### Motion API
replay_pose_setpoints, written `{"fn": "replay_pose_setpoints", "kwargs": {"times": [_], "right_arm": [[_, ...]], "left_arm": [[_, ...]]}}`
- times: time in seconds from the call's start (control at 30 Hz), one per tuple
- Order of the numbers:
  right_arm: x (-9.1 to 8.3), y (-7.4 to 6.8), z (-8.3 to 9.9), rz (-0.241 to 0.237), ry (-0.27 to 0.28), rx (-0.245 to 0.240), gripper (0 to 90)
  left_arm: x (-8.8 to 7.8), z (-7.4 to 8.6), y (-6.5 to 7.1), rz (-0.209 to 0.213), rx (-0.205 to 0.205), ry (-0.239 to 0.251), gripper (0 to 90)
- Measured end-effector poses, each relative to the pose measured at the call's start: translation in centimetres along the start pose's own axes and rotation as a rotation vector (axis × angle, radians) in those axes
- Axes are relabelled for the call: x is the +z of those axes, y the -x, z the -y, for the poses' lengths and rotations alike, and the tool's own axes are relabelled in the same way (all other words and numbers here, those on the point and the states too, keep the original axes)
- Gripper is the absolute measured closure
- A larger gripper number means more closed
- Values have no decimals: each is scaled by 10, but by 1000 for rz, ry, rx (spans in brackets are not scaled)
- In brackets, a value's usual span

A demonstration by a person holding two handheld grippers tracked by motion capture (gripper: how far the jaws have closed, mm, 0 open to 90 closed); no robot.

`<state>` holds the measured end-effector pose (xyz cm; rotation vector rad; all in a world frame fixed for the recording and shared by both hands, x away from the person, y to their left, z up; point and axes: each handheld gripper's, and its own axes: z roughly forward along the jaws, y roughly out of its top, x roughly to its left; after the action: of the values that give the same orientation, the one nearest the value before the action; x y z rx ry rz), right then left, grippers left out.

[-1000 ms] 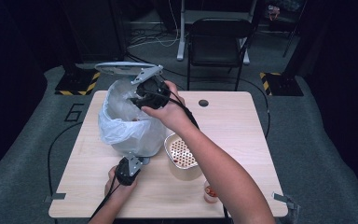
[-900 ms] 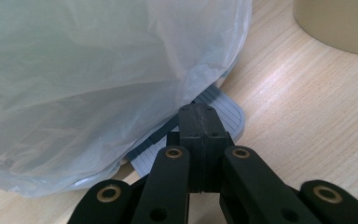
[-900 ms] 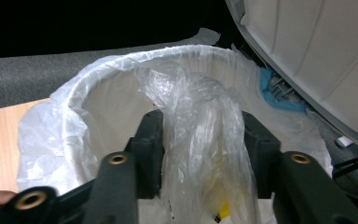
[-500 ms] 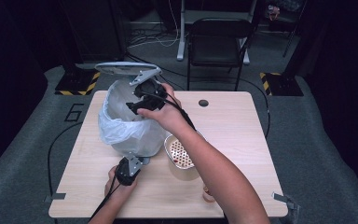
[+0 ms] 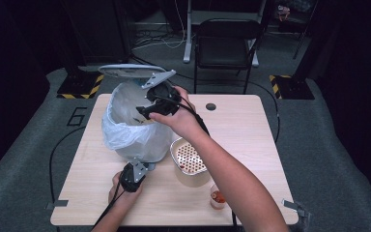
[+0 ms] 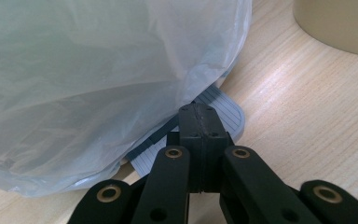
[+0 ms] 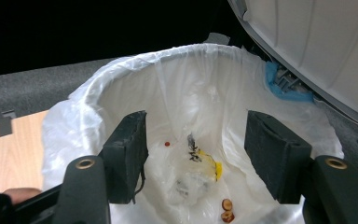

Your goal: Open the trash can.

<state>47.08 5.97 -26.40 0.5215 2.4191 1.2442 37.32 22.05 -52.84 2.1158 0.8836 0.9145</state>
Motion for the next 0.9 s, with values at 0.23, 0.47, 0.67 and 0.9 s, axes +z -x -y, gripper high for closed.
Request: {"fn": "replay_pose_setpoints", "kwargs": {"times": [0.23, 0.47, 0.67, 0.9], "right_arm": [[-20, 0, 15, 27, -3, 0, 389], [-46, 5, 40, 48, 20, 22, 417], [-64, 7, 68, 72, 19, 50, 396], [-89, -3, 119, 114, -5, 86, 332]], "left_arm": [[0, 0, 0, -1, 3, -2, 900], [1, 0, 0, -7, -2, 8, 900], [1, 1, 2, 1, -23, 15, 900], [1, 1, 1, 14, -19, 4, 900]]}}
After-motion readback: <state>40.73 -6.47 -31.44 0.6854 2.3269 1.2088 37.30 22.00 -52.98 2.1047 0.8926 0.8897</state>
